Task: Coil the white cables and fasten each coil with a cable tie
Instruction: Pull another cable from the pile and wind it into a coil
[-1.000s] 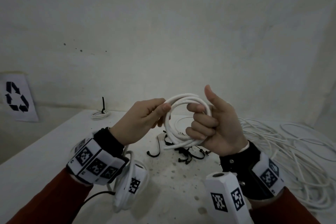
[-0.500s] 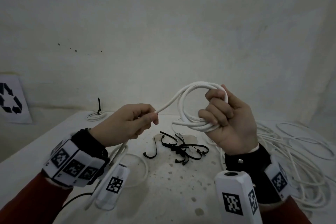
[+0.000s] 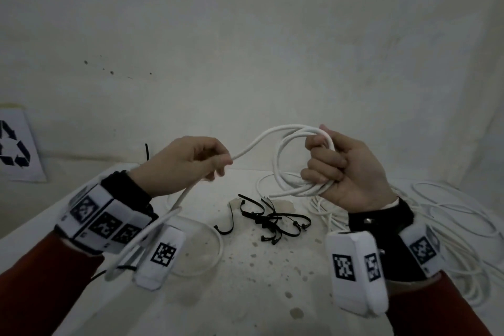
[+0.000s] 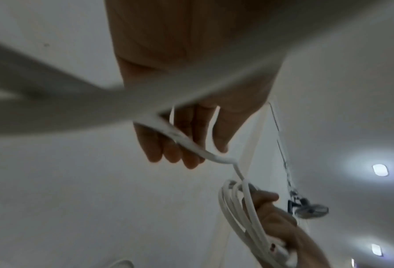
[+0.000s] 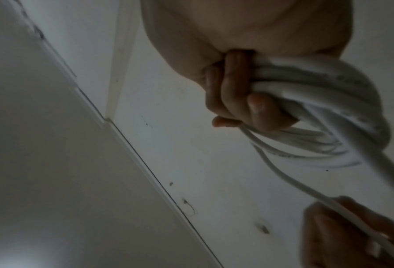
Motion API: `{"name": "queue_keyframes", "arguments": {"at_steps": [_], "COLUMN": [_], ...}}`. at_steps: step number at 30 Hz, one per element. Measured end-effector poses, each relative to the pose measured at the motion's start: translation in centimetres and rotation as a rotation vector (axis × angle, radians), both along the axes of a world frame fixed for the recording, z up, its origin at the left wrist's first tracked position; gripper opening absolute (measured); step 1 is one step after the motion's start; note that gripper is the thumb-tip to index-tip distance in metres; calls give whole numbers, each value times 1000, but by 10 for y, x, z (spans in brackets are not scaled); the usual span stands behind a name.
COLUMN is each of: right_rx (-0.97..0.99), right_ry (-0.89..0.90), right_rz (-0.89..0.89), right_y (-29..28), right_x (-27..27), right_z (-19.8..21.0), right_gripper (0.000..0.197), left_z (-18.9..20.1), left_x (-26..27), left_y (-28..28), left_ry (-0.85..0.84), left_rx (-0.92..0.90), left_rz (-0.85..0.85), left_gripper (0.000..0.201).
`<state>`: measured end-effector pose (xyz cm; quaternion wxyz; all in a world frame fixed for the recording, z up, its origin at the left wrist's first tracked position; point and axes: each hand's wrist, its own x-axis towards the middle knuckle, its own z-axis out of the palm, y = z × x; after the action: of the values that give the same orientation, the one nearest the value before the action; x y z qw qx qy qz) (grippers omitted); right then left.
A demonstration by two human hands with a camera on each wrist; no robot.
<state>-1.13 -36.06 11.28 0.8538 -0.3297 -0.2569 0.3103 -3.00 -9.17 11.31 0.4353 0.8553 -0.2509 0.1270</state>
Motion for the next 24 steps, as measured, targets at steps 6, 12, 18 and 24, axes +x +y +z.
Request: {"name": "queue_keyframes", "arguments": {"at_steps": [6,12,18,24], "right_rx": [-116,-92,54,167], "right_ry": [-12,-95,-143,-122], "right_rz": [-133,-195,57,154], "right_y": [25,26,-2,-23], "right_x": [-7,-6,7,14], "right_z": [0,3,-2,-8], "right_gripper": [45,47,48,54], "left_z": [15,2,8,-11], "left_x": [10,15,26,35], "left_y": [-21,-34,3,30], "left_ry": [-214,-115,-180,-132], "left_rx": [-60,-122,-492,-762], "left_rz": [94,6,268,412], "left_gripper": [5,17,15,17]}}
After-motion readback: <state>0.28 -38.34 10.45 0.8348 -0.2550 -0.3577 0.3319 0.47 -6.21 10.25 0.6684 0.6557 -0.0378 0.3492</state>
